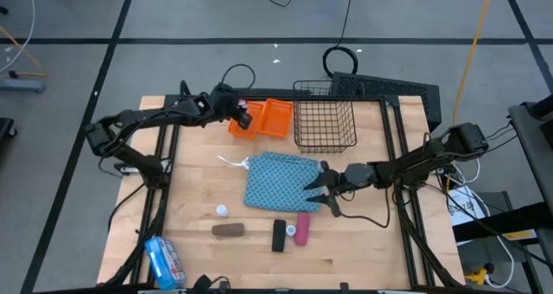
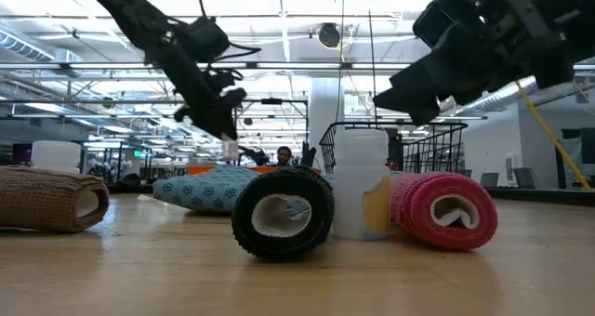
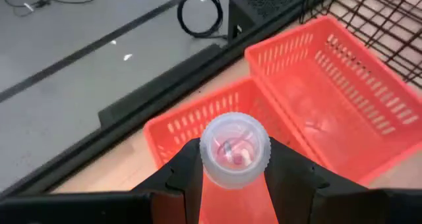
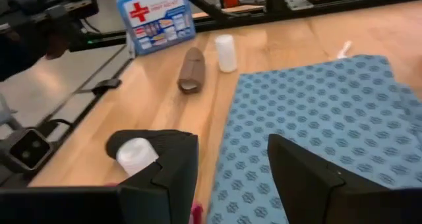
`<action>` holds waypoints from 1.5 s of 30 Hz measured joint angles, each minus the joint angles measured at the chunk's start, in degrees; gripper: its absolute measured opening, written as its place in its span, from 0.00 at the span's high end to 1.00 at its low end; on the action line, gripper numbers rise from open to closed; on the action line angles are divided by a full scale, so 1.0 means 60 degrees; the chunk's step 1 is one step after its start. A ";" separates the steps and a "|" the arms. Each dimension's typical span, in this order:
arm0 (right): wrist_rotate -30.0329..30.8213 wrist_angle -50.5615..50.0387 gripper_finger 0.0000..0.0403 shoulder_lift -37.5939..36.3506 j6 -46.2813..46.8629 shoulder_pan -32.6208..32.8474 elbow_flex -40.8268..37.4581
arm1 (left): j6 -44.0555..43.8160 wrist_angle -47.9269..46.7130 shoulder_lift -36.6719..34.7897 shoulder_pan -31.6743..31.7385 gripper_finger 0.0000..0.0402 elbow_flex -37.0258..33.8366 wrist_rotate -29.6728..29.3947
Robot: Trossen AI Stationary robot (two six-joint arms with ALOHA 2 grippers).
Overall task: Pick & Place Medicine items
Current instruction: Put the right transparent pill bottle into the left orange basket
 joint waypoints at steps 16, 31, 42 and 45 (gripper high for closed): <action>0.0234 -0.0144 0.58 0.0007 0.0037 -0.0004 -0.0022 | -0.0412 0.1294 0.2091 0.0325 0.67 -0.0033 -0.0516; 0.0234 -0.0186 0.58 0.0007 0.0033 -0.0007 -0.0022 | -0.0663 0.1495 0.2237 0.0284 0.44 -0.0029 -0.0521; 0.0234 -0.0222 0.58 0.0007 0.0033 -0.0007 -0.0022 | -0.0657 0.1539 0.2237 0.0284 0.12 0.0007 -0.0517; 0.0234 -0.0222 0.58 0.0007 0.0035 -0.0007 -0.0022 | -0.0656 0.1536 0.2233 0.0284 0.10 0.0112 -0.0431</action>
